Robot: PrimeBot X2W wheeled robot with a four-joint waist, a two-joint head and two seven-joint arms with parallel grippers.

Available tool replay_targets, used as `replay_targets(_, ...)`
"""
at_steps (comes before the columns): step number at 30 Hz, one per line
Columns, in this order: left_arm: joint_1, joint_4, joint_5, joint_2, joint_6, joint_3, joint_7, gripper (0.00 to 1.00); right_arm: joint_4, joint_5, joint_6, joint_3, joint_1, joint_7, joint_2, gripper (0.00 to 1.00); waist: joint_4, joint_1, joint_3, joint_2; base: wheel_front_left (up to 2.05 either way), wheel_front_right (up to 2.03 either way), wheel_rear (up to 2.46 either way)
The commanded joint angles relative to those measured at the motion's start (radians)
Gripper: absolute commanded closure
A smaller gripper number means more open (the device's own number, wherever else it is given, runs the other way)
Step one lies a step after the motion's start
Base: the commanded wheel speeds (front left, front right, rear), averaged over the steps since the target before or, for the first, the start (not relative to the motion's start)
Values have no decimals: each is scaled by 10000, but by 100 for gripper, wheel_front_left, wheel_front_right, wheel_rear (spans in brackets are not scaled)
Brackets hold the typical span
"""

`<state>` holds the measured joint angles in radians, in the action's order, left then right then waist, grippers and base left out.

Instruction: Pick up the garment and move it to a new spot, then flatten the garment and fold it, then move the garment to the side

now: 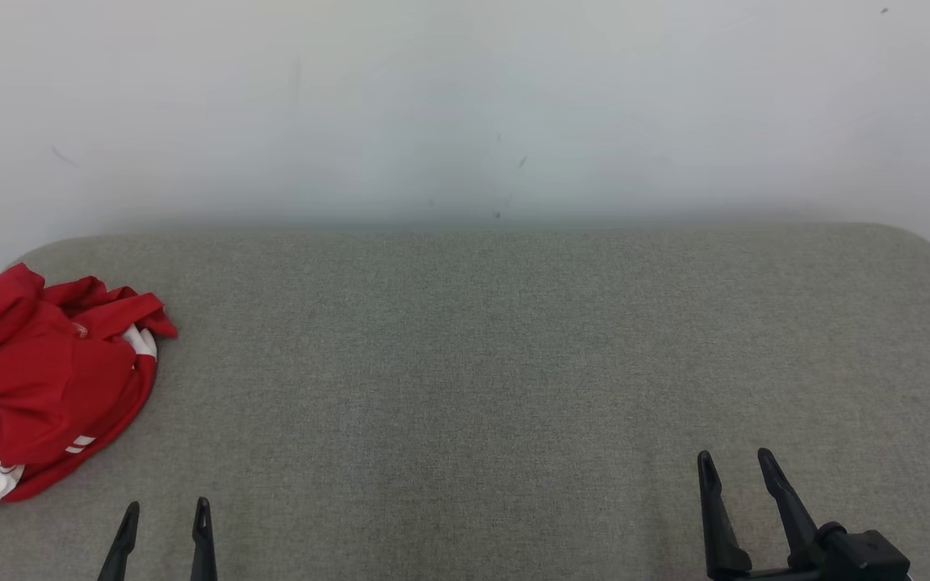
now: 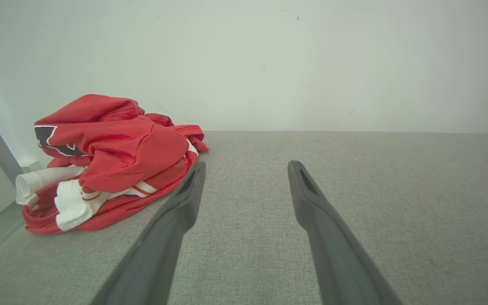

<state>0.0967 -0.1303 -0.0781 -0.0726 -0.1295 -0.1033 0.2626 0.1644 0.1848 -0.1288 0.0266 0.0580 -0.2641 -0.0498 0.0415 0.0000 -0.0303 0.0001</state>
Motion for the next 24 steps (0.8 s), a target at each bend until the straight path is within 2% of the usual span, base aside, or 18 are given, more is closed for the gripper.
replay_targets(1,90,1,-32,-7,-15,-28,35,0,7,72,-36,-15,66,-7,-9,0,0,0,0,-1,0,0,0)
replay_targets(24,77,-60,-66,107,-16,-140,35,0,56,166,-36,48,5,-7,-9,0,8,0,-81,-1,0,0,0)
